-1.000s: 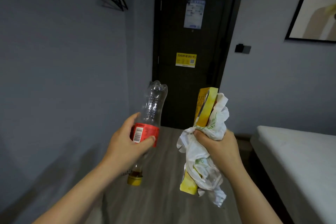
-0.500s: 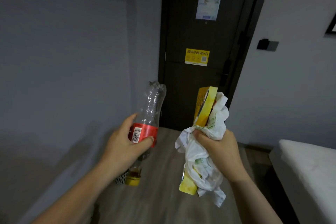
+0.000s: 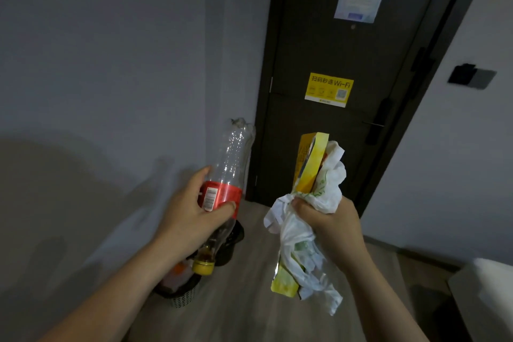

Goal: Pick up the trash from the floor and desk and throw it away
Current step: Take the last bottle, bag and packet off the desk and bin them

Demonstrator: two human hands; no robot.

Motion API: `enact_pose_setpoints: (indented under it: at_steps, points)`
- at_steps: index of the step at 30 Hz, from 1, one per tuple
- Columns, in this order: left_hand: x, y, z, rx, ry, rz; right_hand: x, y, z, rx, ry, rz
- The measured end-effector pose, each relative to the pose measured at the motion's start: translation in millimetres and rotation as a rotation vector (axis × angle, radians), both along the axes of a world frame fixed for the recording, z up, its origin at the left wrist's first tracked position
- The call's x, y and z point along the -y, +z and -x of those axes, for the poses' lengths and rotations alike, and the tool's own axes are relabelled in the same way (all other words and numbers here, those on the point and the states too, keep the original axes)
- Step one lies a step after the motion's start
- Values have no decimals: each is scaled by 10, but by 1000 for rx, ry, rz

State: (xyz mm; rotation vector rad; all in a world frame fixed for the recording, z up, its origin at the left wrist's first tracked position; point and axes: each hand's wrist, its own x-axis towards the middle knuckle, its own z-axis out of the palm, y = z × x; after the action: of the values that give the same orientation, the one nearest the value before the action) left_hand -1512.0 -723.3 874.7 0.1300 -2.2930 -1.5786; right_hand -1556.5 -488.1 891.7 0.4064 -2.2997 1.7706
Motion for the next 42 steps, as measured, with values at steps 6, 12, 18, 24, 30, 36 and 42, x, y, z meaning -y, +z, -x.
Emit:
enact_pose_setpoints:
  at_steps: [6, 12, 18, 24, 30, 36, 42]
  points:
    - [166, -40, 642, 32, 84, 117, 172, -149, 824, 39, 65, 13]
    - [211, -156, 1361, 48, 214, 101, 301, -316, 1784, 66, 151, 13]
    - [143, -290, 2066, 102, 364, 58, 444, -361, 2810, 103, 260, 5]
    - [377, -576, 2304, 191, 480, 33, 804, -587, 3478, 174, 428, -29]
    - [762, -885, 2388, 216, 603, -19, 1363, -933, 3833, 262, 534, -73]
    - [1273, -1302, 2391, 327, 685, -95, 1977, -1384, 3969, 365, 599, -159]
    - [1688, -1945, 2388, 452, 743, -140, 2469, -2034, 4040, 416, 678, -302]
